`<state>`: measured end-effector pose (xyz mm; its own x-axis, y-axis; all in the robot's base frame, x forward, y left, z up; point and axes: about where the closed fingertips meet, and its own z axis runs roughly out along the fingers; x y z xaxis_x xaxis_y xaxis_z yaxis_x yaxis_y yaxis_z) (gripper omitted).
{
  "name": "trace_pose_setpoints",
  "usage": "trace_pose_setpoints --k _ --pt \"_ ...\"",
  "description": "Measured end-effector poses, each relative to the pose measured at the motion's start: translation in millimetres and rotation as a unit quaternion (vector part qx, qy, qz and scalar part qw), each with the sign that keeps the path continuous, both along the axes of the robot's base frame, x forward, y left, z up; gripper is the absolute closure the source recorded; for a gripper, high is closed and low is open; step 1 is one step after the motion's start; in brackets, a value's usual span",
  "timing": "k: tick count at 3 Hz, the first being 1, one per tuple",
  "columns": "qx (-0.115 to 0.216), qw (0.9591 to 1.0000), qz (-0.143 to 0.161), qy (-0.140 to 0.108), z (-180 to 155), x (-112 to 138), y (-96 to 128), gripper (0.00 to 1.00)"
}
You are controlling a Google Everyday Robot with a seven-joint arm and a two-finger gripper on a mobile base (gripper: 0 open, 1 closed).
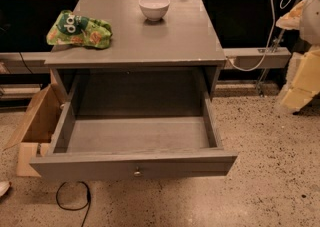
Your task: Place green rice chip bag into top drawer
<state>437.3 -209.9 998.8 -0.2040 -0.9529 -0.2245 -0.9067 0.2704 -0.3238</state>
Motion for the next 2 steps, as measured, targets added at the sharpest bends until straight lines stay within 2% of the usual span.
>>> trace_pose_setpoints --k 1,2 --pt "0.000 1.0000 0.000 0.000 0.0 0.1 0.0 0.00" --pt "0.038 0.9990 -0.018 -0.012 -8.9 30.4 16.9 0.00"
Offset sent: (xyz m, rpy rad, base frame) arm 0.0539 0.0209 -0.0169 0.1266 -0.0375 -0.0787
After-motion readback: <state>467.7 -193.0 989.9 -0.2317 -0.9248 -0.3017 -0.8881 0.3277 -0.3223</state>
